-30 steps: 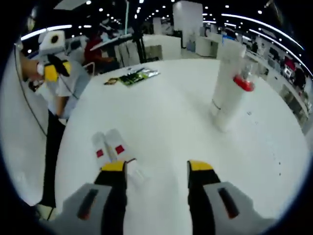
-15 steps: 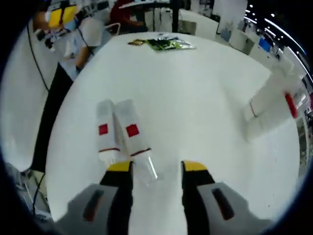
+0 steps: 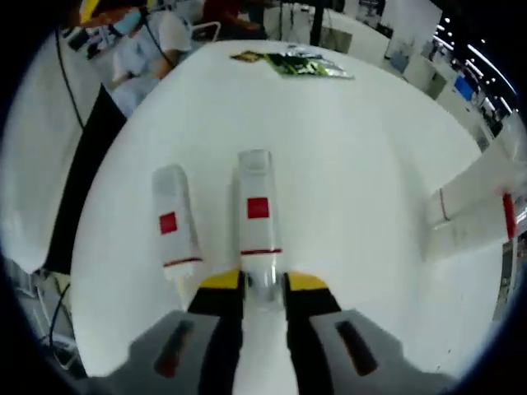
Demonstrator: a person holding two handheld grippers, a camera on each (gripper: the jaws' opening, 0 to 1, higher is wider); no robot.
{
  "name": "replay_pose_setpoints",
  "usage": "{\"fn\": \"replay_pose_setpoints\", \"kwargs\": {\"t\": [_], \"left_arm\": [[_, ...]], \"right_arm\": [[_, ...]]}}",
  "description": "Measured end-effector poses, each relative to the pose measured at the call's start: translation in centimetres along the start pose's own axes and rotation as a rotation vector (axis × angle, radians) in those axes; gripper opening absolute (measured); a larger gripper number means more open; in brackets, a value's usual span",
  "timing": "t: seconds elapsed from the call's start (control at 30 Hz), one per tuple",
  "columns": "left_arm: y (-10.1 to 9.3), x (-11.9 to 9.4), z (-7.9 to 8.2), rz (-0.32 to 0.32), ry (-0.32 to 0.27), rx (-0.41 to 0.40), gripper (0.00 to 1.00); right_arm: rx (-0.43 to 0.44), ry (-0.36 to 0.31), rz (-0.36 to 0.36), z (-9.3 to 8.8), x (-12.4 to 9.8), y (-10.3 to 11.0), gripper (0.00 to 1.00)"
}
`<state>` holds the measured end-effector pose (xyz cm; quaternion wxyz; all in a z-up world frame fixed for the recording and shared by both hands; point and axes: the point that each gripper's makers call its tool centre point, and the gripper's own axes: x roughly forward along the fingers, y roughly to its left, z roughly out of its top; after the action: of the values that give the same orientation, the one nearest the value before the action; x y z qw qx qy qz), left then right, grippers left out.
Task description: Arrange the skincare products in the storage area until every visible bottle or jar stands upright without overlapping.
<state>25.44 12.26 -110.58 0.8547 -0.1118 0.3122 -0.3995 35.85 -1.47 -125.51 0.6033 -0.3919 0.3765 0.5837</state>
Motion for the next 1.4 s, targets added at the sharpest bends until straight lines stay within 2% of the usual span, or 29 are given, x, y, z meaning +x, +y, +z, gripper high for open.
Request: {"fn": "replay_pose_setpoints", "kwargs": {"t": [0.1, 0.2, 0.23, 0.4, 0.43, 0.5, 0.53, 0.57, 0.6, 0.63, 0.73, 0.8, 0.83, 0.93, 0.97, 1.03, 1.1, 1.13, 1.3, 1.33, 1.4], "left_arm": [[0.8, -0.1, -0.7, 0.007, 0.012, 0.005, 0.34], [2.0, -0.3, -1.2, 0.017, 0.023, 0.056, 0.37], [2.5, -0.6, -1.1, 0.022, 0.025, 0.076, 0.38], [3.4, -1.1, 1.0, -0.012, -0.003, 0.059, 0.48], [3.5, -0.9, 1.7, -0.065, -0.02, 0.036, 0.49], [3.6, -0.7, 1.8, -0.11, -0.028, -0.033, 0.51], [4.1, -0.5, 1.4, -0.136, -0.016, -0.107, 0.52], [4.4, -0.4, 1.1, -0.152, -0.006, -0.14, 0.52], [4.5, -0.2, -0.1, -0.202, 0.033, -0.187, 0.52], [4.5, -0.1, -0.3, -0.214, 0.039, -0.191, 0.52], [3.2, -0.4, -1.7, -0.342, 0.094, -0.259, 0.51], [2.1, -0.7, -2.0, -0.412, 0.123, -0.293, 0.48], [1.2, -1.0, -2.2, -0.468, 0.147, -0.305, 0.47], [-0.7, -1.3, -2.5, -0.556, 0.194, -0.317, 0.46], [-1.5, -1.4, -2.7, -0.591, 0.204, -0.319, 0.46], [-2.5, -1.7, -3.0, -0.647, 0.188, -0.331, 0.4], [-2.8, -1.9, -3.4, -0.672, 0.183, -0.387, 0.27], [-2.8, -1.9, -3.7, -0.675, 0.181, -0.409, 0.24], [-2.6, -2.0, -3.9, -0.658, 0.159, -0.453, 0.23], [-2.6, -2.2, -3.4, -0.652, 0.148, -0.438, 0.23], [-2.5, -2.5, -2.4, -0.637, 0.137, -0.421, 0.22]], "right_arm": [[-0.033, -0.005, -0.028, 1.0, -0.5, -0.3, 0.16], [-0.082, -0.009, -0.066, 2.5, -1.3, -0.5, 0.16], [-0.128, -0.024, -0.089, 4.1, -2.2, -0.2, 0.16], [-0.282, -0.031, -0.133, 7.9, -4.6, 1.2, 0.16], [-0.321, -0.033, -0.144, 9.1, -5.3, 1.7, 0.16], [-0.324, -0.045, -0.12, 10.0, -5.6, 2.7, 0.16], [-0.341, -0.071, -0.097, 11.1, -5.9, 3.6, 0.16], [-0.358, -0.074, -0.094, 11.7, -6.1, 4.0, 0.16], [-0.41, -0.071, -0.097, 12.8, -6.5, 4.8, 0.16], [-0.438, -0.071, -0.096, 13.3, -6.6, 5.2, 0.16], [-0.564, -0.04, -0.082, 14.8, -7.2, 7.0, 0.16], [-0.613, -0.009, -0.059, 15.3, -7.3, 8.1, 0.16], [-0.656, -0.003, -0.048, 15.9, -7.5, 8.9, 0.16], [-0.704, -0.01, -0.04, 17.3, -7.9, 10.3, 0.16], [-0.728, -0.012, -0.035, 17.8, -7.9, 11.0, 0.16], [-0.793, -0.007, -0.033, 18.8, -7.7, 12.2, 0.16], [-0.817, 0.005, -0.027, 19.1, -7.3, 12.9, 0.16], [-0.849, 0.008, -0.032, 19.3, -7.1, 13.1, 0.16], [-0.868, 0.02, -0.026, 19.2, -6.9, 13.2, 0.17], [-0.873, 0.019, -0.04, 19.4, -7.1, 13.0, 0.17], [-0.825, 0.011, -0.082, 20.0, -7.7, 12.3, 0.18]]}}
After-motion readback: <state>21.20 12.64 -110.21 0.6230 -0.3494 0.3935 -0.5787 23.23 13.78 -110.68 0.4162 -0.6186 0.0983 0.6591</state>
